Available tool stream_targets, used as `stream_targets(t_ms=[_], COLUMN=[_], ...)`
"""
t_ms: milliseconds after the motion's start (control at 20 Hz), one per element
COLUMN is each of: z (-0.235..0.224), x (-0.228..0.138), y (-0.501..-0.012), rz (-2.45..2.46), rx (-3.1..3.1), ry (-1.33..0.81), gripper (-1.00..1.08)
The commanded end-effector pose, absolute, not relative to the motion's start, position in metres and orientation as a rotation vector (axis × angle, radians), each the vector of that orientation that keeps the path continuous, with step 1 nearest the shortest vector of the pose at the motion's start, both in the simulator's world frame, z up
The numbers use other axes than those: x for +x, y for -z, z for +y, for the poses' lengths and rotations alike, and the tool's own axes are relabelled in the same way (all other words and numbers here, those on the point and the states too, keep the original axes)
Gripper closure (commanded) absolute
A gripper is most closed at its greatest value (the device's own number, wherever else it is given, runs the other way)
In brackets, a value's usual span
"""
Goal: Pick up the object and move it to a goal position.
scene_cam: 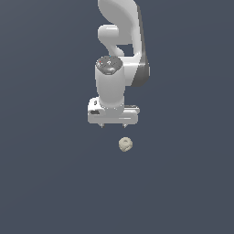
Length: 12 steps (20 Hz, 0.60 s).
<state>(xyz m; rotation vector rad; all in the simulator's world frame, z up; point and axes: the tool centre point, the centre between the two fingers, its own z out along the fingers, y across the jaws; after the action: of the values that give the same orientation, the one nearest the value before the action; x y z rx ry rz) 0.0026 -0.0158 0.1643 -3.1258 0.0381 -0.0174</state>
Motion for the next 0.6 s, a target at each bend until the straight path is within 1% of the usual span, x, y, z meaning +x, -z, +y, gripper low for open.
stream_targets(t_ms=[0,550], z=[-0.016,0.001], x=[0.003,-0.001], y=[-0.164,-0.162], rz=[0.038,-0.083], rx=[-3.126,-3.135], ry=[0.017,-0.014], gripper=[-0.92,-0.92])
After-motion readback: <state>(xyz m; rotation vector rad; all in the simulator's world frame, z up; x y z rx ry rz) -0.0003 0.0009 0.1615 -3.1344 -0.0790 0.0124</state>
